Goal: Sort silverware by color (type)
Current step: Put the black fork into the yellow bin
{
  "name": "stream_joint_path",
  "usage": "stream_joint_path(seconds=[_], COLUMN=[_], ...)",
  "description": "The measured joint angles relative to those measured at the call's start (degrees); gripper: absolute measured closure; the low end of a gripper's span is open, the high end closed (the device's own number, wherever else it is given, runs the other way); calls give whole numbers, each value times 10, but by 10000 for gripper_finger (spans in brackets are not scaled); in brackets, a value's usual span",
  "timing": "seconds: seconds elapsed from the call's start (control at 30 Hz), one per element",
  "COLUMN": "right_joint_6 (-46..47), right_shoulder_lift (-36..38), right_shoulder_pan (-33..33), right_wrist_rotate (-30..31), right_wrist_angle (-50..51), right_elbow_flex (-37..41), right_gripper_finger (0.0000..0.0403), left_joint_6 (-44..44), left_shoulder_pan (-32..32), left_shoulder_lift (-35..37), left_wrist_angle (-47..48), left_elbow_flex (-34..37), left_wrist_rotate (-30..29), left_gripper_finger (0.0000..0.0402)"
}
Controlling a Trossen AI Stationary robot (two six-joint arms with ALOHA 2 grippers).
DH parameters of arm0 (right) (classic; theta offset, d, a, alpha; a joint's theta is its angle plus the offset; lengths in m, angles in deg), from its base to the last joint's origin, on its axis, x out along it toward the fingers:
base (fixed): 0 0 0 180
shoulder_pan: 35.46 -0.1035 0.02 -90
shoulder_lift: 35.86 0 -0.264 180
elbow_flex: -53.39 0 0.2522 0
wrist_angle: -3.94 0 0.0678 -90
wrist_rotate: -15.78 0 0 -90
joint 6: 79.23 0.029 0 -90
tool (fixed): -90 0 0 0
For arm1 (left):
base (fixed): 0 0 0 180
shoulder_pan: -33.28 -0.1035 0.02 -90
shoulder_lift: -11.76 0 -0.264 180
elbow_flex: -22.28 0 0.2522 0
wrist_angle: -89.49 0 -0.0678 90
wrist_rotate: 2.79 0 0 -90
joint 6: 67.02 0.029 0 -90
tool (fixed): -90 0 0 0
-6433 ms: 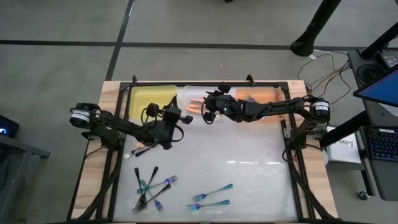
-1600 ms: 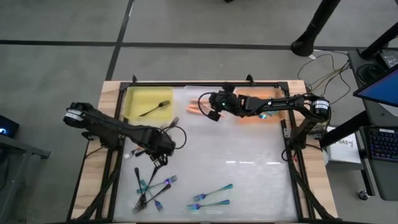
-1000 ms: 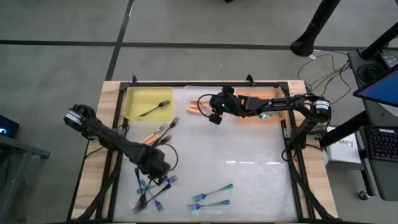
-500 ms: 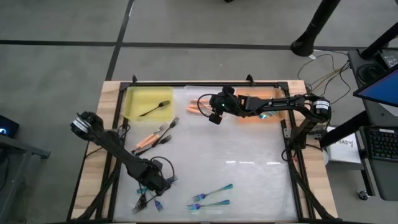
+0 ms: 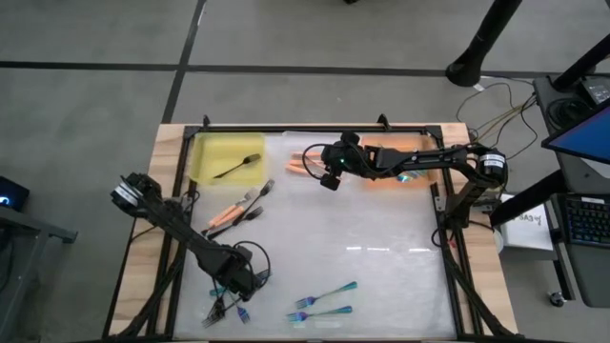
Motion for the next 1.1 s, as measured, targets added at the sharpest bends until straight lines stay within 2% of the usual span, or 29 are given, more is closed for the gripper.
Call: stream_joint_path(seconds=[0.2,0.33,0.47,0.7,0.9,1.1], right_joint_6=[9,14,14,13,8,-1], right_shoulder_lift=[0,-1,-2,-2,-2,-2], right_shoulder_pan=[0,0,0,0,0,0], right_wrist_rotate=[0,0,0,0,0,0], right_wrist_angle=[0,0,0,0,0,1], right_elbow_flex=[0,0,0,0,0,0], right_gripper_finger=[284,284,284,284,284,284], left_joint_6=[1,0,-1,-5,-15,-11], left_shoulder_pan=[0,0,0,0,0,-6], left_shoulder_lift=[33,42,42,41,34,32], left_wrist_angle=[-1,23,35,-32,-53,-47], left_elbow_flex=[1,1,5,43,76,78], left_wrist_rotate=[-16,-44,-44,-44,-42,-51], left_gripper_finger=[304,304,304,304,304,335])
